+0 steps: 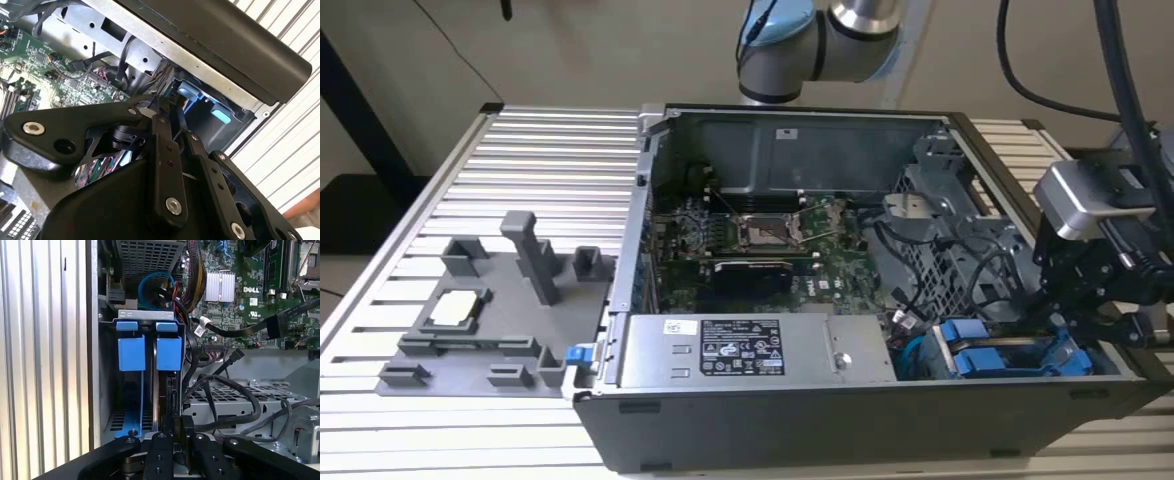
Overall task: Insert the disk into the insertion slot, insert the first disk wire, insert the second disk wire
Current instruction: 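Insert the first disk wire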
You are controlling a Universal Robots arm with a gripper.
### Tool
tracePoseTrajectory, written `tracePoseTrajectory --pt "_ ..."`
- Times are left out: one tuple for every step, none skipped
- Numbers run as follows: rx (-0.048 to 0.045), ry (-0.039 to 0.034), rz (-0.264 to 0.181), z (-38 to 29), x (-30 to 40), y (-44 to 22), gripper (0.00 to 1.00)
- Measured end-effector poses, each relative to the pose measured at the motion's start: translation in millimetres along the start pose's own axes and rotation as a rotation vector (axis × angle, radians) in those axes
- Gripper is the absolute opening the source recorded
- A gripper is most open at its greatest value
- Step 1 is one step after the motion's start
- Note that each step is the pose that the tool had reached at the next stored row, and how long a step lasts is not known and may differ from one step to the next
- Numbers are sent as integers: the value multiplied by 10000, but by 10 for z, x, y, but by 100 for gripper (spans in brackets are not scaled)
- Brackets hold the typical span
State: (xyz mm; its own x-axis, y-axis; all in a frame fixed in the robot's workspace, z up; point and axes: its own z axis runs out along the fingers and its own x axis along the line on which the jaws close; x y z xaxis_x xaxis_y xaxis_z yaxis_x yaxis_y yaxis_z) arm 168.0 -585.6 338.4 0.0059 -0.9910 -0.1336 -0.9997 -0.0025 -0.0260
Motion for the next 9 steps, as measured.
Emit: tracePoseTrajectory --pt "-3 -1 7 1 0 0 19" --pt "-4 -1 16 1 0 0 19" --pt "-9 -1 30 2 0 0 19" --pt "-11 -2 43 6 0 0 19" --pt "-11 -4 54 12 1 1 19" --pt "-9 -1 66 16 2 1 19" --pt "-7 1 79 24 3 1 19" --pt "-5 1 91 33 4 1 19" --pt "-3 4 103 42 6 1 19"
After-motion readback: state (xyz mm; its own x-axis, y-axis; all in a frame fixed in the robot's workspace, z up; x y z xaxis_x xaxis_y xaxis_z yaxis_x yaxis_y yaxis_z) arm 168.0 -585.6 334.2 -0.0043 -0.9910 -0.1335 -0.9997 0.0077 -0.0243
